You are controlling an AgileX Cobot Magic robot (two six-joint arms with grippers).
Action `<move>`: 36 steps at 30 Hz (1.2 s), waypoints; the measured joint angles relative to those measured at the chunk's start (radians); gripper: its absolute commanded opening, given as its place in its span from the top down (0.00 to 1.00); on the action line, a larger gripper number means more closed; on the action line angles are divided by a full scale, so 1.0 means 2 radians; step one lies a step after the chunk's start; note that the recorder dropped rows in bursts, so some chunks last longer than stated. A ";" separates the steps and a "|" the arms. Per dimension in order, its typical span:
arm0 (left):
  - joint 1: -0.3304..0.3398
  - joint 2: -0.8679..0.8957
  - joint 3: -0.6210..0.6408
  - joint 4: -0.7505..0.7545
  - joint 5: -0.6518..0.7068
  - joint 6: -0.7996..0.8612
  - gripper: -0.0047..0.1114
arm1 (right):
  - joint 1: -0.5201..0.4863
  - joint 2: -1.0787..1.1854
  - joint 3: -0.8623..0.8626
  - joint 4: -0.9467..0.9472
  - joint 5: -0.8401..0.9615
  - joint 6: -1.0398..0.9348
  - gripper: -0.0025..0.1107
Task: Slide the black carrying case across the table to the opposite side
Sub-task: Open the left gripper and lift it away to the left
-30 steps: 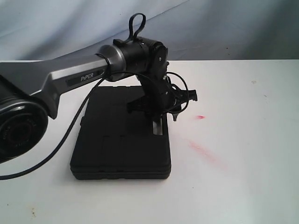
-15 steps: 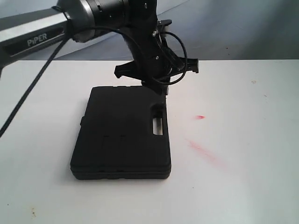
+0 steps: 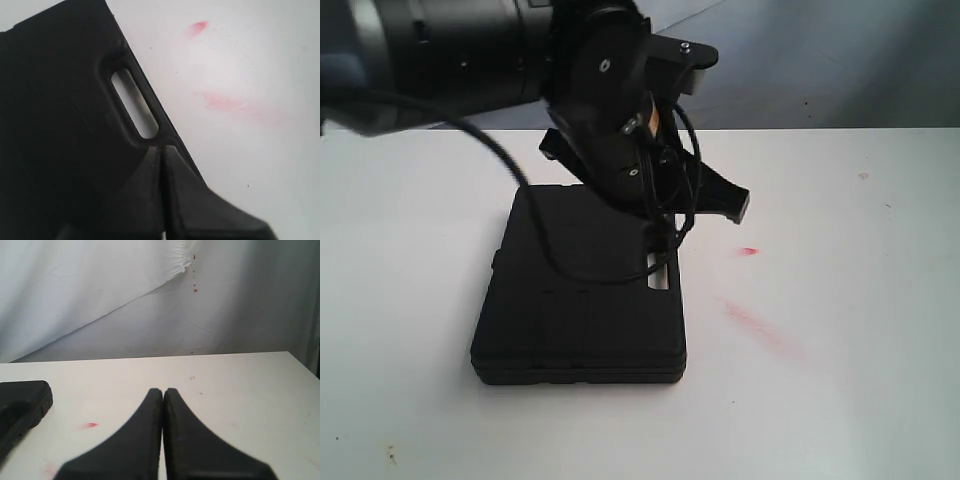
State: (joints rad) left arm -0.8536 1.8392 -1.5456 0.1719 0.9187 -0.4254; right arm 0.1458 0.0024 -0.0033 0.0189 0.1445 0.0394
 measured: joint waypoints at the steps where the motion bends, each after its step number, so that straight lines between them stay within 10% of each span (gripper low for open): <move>1: 0.000 -0.010 0.015 -0.003 -0.009 -0.001 0.96 | 0.000 0.000 0.000 0.000 0.000 0.000 0.98; 15: -0.001 -0.187 0.238 -0.018 -0.159 -0.005 0.96 | 0.000 0.000 0.000 0.000 0.000 0.000 0.98; 36: 0.016 -0.397 0.400 -0.022 -0.249 -0.006 0.96 | 0.000 0.000 0.000 0.000 0.000 0.000 0.98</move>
State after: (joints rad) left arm -0.8214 1.0451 -0.7457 0.1280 0.4206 -0.4378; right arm 0.1458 0.0024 -0.0033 0.0189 0.1445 0.0394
